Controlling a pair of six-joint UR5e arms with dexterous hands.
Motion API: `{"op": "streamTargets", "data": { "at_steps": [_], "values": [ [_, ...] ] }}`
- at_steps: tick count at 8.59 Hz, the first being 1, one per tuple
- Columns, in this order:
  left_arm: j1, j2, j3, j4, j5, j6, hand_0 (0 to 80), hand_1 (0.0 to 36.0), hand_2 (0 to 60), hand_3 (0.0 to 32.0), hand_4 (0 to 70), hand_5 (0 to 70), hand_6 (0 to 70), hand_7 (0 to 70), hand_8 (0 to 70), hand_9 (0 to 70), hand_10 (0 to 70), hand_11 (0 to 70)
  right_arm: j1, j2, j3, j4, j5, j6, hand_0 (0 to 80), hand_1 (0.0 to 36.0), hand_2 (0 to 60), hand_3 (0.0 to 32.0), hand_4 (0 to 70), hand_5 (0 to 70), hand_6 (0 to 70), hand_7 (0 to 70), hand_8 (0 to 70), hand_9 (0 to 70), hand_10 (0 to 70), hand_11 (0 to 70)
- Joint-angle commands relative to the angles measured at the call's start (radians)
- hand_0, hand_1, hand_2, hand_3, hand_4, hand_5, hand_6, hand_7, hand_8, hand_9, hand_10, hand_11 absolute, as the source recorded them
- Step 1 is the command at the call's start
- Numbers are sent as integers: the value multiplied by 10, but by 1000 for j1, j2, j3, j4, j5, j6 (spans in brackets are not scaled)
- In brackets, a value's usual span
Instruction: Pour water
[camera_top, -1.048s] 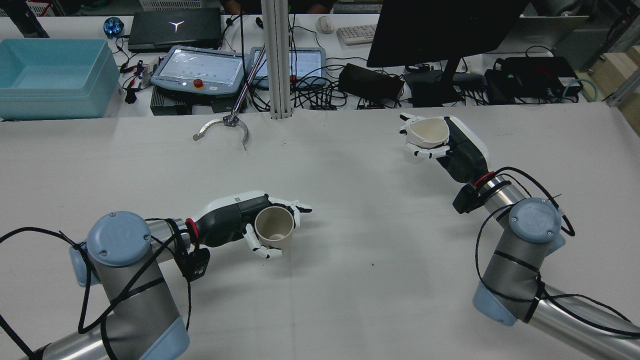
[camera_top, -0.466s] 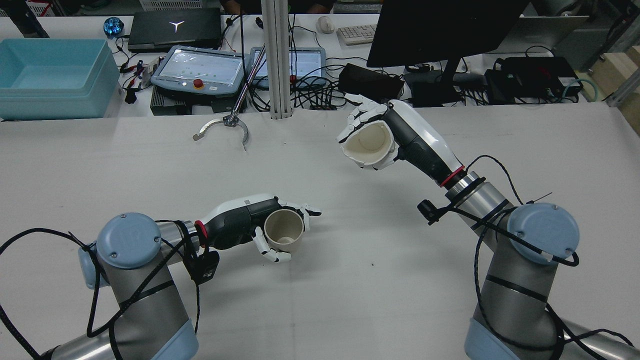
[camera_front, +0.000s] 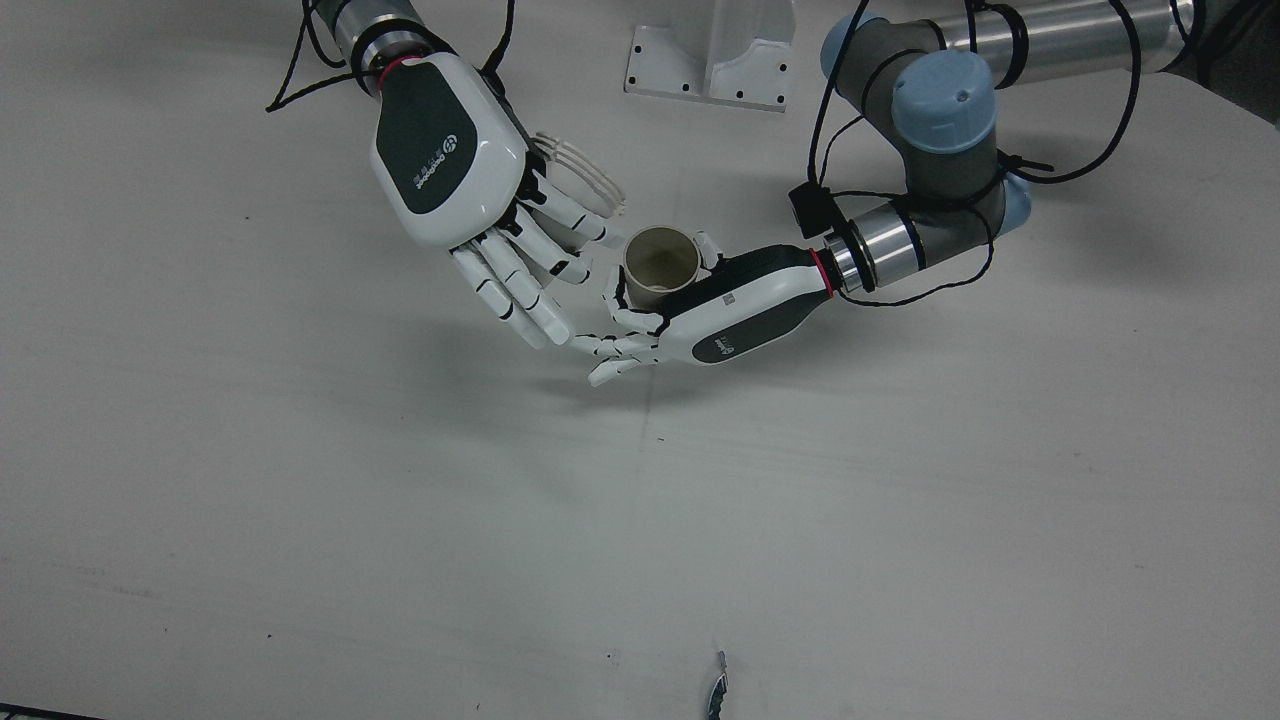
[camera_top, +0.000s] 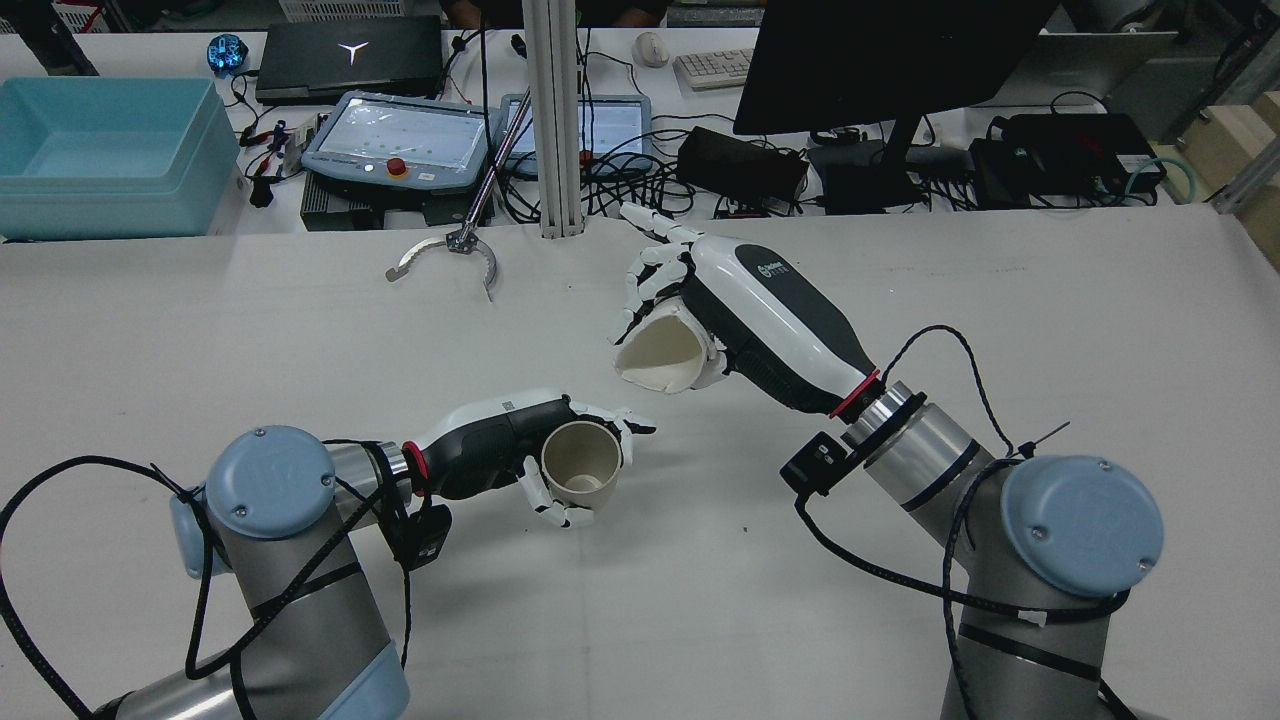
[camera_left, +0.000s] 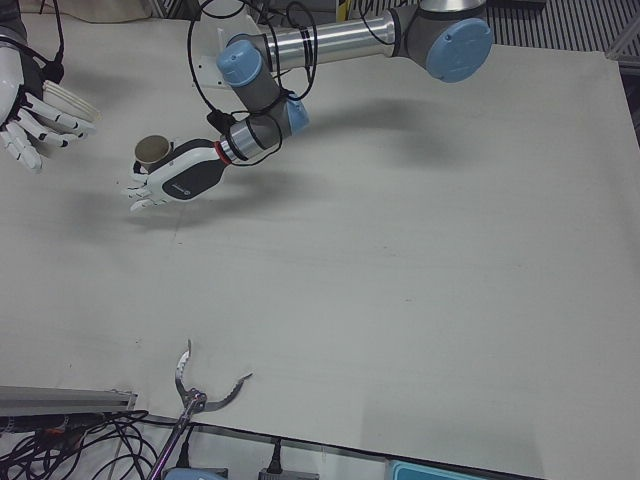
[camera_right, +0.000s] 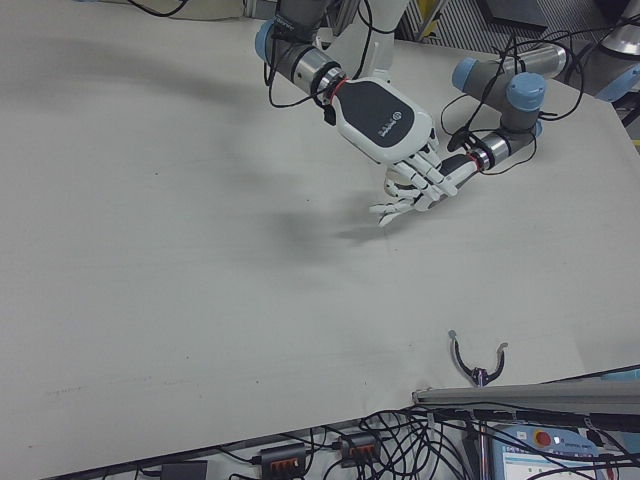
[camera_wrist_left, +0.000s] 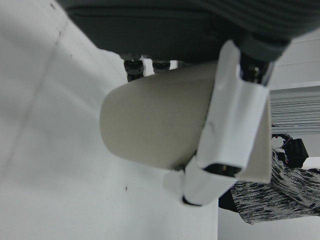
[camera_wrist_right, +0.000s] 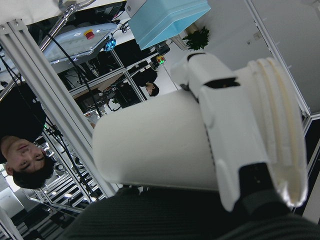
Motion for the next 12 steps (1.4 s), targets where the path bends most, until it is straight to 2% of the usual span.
{"op": "streamTargets", "data": {
  "at_steps": [1, 2, 4, 5, 6, 7, 9, 10, 12],
  "values": [
    [7, 0, 3, -4, 0, 7, 800, 360, 600, 0, 630, 700, 134, 145, 45, 15, 74, 148, -40, -14, 95, -36, 109, -264, 800, 360, 341, 0, 615, 158, 402, 395, 99, 75, 52, 106],
    [7, 1, 3, -4, 0, 7, 800, 360, 600, 0, 631, 700, 134, 146, 45, 15, 75, 149, -40, -12, 95, -36, 113, -266, 800, 359, 342, 0, 540, 148, 365, 318, 104, 83, 58, 112],
    [-4, 5, 2, -7, 2, 2, 800, 360, 600, 0, 621, 700, 129, 140, 43, 14, 74, 148, -32, -32, 86, -19, 143, -240, 800, 358, 344, 0, 548, 151, 381, 327, 119, 100, 69, 127],
    [-47, 6, -4, -7, 5, -1, 800, 360, 600, 0, 626, 700, 131, 142, 44, 14, 75, 149, -35, -85, 71, -1, 265, -75, 800, 344, 340, 0, 548, 148, 383, 327, 123, 106, 77, 137],
    [-102, 20, -15, -6, 17, -10, 800, 360, 600, 0, 621, 700, 129, 140, 43, 14, 74, 148, -17, -136, 10, 10, 360, 190, 669, 301, 338, 0, 551, 137, 377, 314, 130, 117, 106, 176],
    [-146, 59, -24, -7, 17, -47, 800, 360, 600, 0, 613, 700, 126, 139, 43, 13, 74, 148, 15, -136, -95, 10, 369, 425, 607, 267, 326, 0, 538, 130, 365, 292, 141, 132, 134, 213],
    [-209, 165, -66, -27, 21, -52, 800, 360, 600, 0, 592, 700, 118, 131, 41, 12, 72, 145, 55, -142, -325, 12, 361, 800, 617, 273, 328, 0, 533, 133, 391, 331, 139, 123, 106, 173],
    [-258, 237, -79, -54, 41, -53, 800, 360, 600, 0, 595, 700, 119, 131, 42, 12, 73, 148, 68, -167, -380, 13, 352, 911, 616, 273, 322, 0, 517, 133, 390, 336, 134, 117, 107, 175],
    [-362, 412, -147, -107, 46, -67, 800, 360, 600, 0, 584, 700, 116, 128, 41, 11, 73, 147, 82, -231, -406, 44, 355, 964, 577, 244, 295, 0, 435, 126, 355, 274, 136, 120, 125, 199]
  ]
}}
